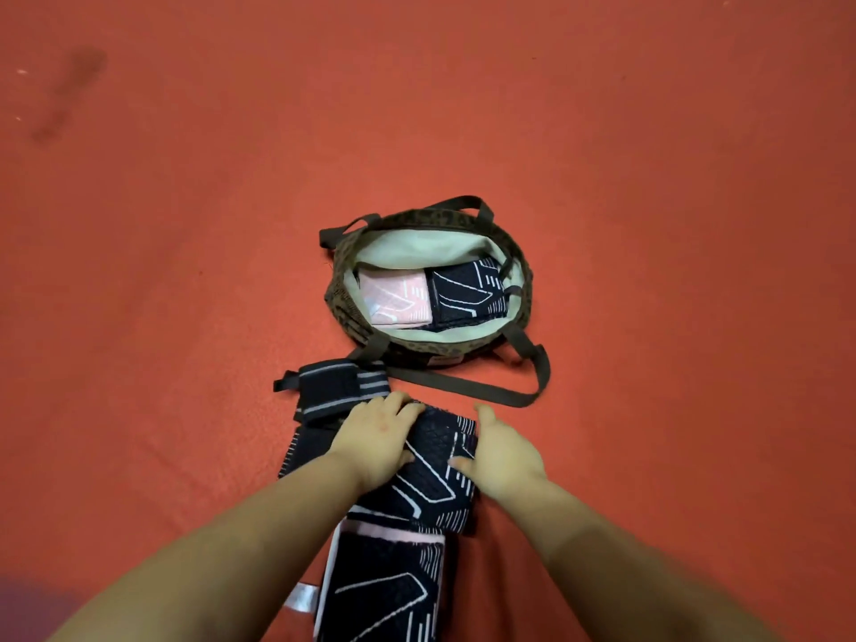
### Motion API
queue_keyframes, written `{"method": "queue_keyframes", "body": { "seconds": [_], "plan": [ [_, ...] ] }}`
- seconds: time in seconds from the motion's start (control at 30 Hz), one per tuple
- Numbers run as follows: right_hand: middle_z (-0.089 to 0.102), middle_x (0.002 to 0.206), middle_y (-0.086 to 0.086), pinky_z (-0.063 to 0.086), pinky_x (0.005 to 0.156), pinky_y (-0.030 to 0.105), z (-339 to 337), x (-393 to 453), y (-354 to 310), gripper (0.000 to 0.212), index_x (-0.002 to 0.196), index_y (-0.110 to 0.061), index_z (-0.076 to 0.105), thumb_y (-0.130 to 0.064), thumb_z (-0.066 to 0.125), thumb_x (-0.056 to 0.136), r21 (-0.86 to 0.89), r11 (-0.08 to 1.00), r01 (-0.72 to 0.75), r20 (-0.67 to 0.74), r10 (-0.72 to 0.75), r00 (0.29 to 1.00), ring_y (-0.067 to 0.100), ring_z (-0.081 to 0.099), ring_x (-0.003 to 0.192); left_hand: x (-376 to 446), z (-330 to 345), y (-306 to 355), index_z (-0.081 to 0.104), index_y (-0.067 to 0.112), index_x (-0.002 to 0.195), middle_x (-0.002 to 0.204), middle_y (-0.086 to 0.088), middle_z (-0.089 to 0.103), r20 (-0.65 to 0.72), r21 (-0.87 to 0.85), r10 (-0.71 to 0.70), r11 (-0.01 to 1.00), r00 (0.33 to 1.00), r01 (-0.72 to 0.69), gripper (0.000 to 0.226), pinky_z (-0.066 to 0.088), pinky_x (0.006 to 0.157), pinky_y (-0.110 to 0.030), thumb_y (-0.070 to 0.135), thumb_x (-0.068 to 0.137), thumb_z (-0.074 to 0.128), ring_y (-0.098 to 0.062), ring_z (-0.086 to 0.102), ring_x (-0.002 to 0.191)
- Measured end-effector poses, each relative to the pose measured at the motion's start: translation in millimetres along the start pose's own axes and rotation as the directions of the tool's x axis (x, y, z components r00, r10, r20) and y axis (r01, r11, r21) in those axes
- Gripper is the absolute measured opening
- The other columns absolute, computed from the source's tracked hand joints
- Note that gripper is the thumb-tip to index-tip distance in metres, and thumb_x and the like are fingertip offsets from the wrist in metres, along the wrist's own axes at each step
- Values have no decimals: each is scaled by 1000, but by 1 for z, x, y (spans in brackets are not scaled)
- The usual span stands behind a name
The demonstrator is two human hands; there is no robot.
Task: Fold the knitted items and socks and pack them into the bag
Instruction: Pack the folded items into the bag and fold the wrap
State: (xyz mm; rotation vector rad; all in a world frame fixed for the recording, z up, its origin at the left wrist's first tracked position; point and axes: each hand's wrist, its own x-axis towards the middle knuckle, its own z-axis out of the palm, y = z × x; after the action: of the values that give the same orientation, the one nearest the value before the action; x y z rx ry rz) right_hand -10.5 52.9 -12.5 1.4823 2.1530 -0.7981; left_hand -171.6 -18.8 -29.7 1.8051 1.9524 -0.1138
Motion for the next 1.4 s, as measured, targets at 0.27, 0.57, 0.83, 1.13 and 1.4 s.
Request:
{"method": "queue_keyframes", "body": {
  "seconds": [0.27, 0.57, 0.83, 1.13, 1.4],
  "plan": [
    [60, 85, -3, 39, 68, 25, 21, -9, 6, 32, 81, -23, 41, -25, 72, 81, 481, 865, -147, 16, 159, 987, 18, 57, 79, -16, 7, 6, 42, 21, 118, 115, 0, 53, 8, -552, -437, 748, 899, 368, 49, 44, 88, -36, 27, 80, 72, -23, 54, 107],
    [44, 62, -5, 35, 53, 23, 33, -1, 9, 34, 78, -16, 40, -13, 74, 80, 754, 650, -93, -8, 150, 989, 9, 41, 53, -11, -5, -2, 50, 19, 99, 78, 4, 51, -13, -757, -508, 567, 861, 323, 28, 38, 70, -28, 18, 82, 72, -17, 52, 79],
    [66, 97, 9, 54, 81, 36, 41, 5, -1, 49, 109, -7, 50, -2, 79, 70, 851, 459, -255, 149, 254, 956, 25, 65, 86, -4, 12, -18, 40, 13, 124, 125, -12, 52, 165, -624, -514, 606, 842, 493, 63, 43, 93, -37, 28, 76, 78, -27, 52, 111],
    [45, 124, -4, 29, 105, 25, 48, -11, 4, 51, 124, -19, 53, -23, 72, 77, 369, 919, 140, -217, -61, 974, 15, 39, 119, 11, -22, -15, 27, 23, 146, 136, -3, 43, 53, 284, 128, 949, 990, -137, 81, 13, 111, -32, 39, 78, 69, -23, 31, 131],
    [58, 89, -4, 48, 68, 17, 45, -11, -5, 50, 104, -19, 42, 5, 72, 72, 814, 576, -73, -9, 139, 990, 7, 59, 75, 16, -14, -11, 47, 16, 128, 128, -7, 42, 124, 330, 37, 941, 992, -76, 57, 25, 105, -34, 39, 80, 66, -26, 36, 121]
  ]
}}
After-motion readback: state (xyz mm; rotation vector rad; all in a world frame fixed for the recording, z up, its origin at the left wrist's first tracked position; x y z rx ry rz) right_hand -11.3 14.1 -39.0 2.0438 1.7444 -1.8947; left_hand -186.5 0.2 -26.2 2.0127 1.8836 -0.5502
